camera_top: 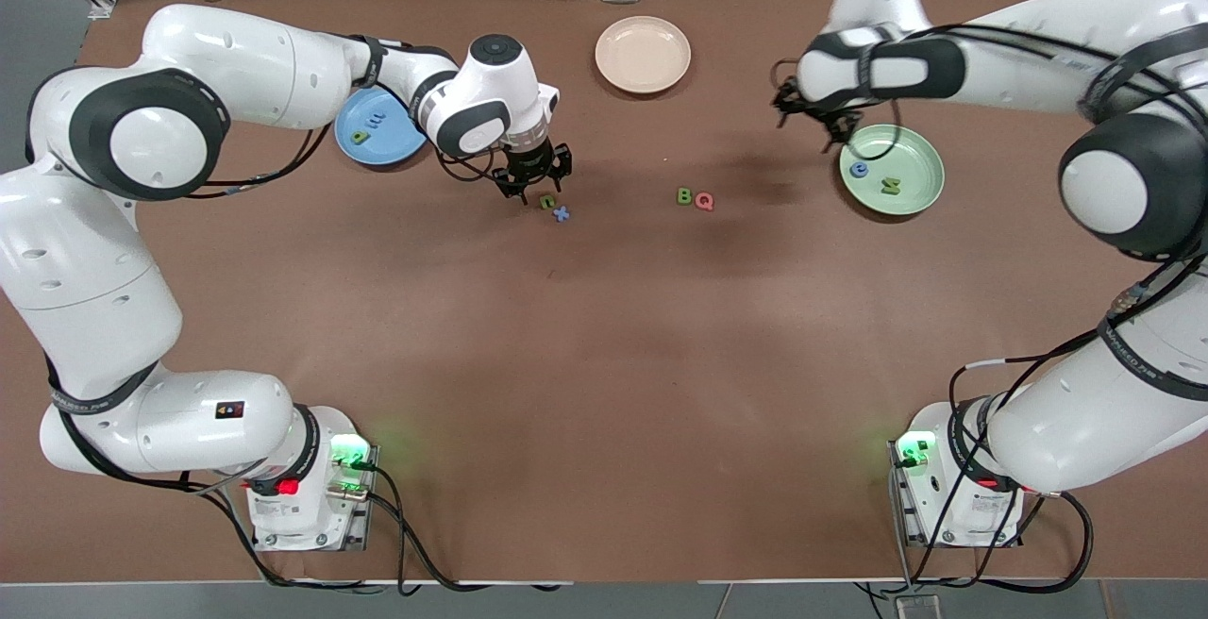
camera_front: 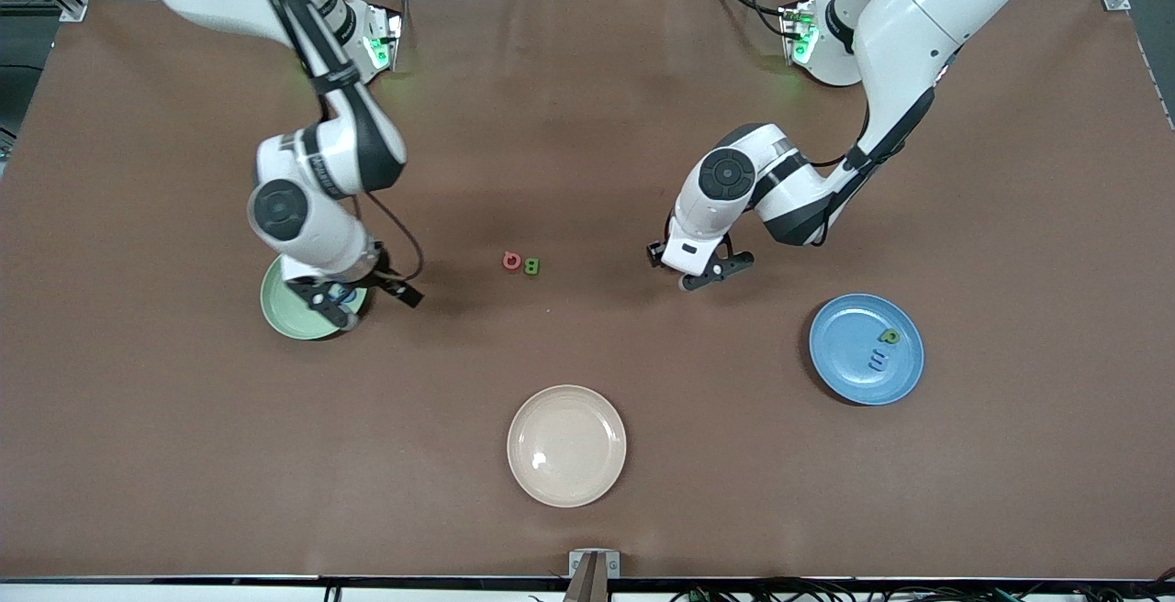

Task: Sort upper and lower case letters into plates
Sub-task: 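Place the c on the green plate while the left gripper reaches green n, then grasp the green n with the left gripper while the right gripper grasps Q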

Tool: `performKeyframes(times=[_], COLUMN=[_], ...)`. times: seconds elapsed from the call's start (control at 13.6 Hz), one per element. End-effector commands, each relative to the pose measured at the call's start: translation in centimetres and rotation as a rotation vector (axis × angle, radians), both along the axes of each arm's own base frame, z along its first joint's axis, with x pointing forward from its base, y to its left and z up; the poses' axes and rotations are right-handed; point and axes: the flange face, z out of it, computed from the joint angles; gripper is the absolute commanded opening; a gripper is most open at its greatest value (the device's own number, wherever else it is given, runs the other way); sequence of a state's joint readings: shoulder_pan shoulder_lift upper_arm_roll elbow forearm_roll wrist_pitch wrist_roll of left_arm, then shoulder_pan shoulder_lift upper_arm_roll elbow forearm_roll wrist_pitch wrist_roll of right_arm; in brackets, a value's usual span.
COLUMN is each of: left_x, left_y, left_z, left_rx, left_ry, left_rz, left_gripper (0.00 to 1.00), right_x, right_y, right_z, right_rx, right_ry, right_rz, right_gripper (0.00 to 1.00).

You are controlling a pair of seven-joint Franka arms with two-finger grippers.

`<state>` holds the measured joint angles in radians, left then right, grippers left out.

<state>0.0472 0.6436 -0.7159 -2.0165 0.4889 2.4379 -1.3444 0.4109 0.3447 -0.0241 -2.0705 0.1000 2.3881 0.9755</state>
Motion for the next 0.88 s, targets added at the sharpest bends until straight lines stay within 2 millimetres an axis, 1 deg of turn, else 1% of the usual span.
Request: performKeyframes(times=[0.0,0.15,0.29,0.44,0.59,0.66,0.74,0.81], left_x=[-0.4,-0.5,-0.6,-0.3,-0.3,-0.2,-0.1,0.0], left_y=[-0.8,-1.0,-1.1,-1.2,-1.3,-1.3,-1.2,-1.0], left_z=[-0.3,-0.8,-1.3,-1.7,-1.8,-1.8,-1.9,-1.9], left_rx=[-0.002,0.005,0.017,0.019,0.017,0.015,0.017,0.02], left_ry=[-0.013,-0.018,-0.031,-0.036,-0.034,-0.035,-0.035,-0.036], left_rz=[0.012,0.011,0.006,0.016,0.02,0.021,0.023,0.026], left_gripper=[0.65,0.63,0.62,0.61,0.58,0.56,0.54,0.5], right_x=[-1.4,-3.1,-4.3,-5.8,-6.8,-7.0,-7.4,-7.5], right_y=[4.1,7.8,9.8,11.9,13.3,13.7,14.3,14.4], right_z=[-1.9,-3.4,-4.4,-5.6,-6.8,-7.3,-7.8,-8.4], right_rx=[0.01,0.011,0.011,0.007,0.002,-0.003,-0.01,-0.018], right_ry=[-0.034,-0.046,-0.048,-0.045,-0.042,-0.038,-0.033,-0.028], right_rz=[-0.055,-0.086,-0.115,-0.142,-0.19,-0.217,-0.233,-0.254], right_gripper=[1.0,1.0,1.0,1.0,1.0,0.99,0.97,0.95])
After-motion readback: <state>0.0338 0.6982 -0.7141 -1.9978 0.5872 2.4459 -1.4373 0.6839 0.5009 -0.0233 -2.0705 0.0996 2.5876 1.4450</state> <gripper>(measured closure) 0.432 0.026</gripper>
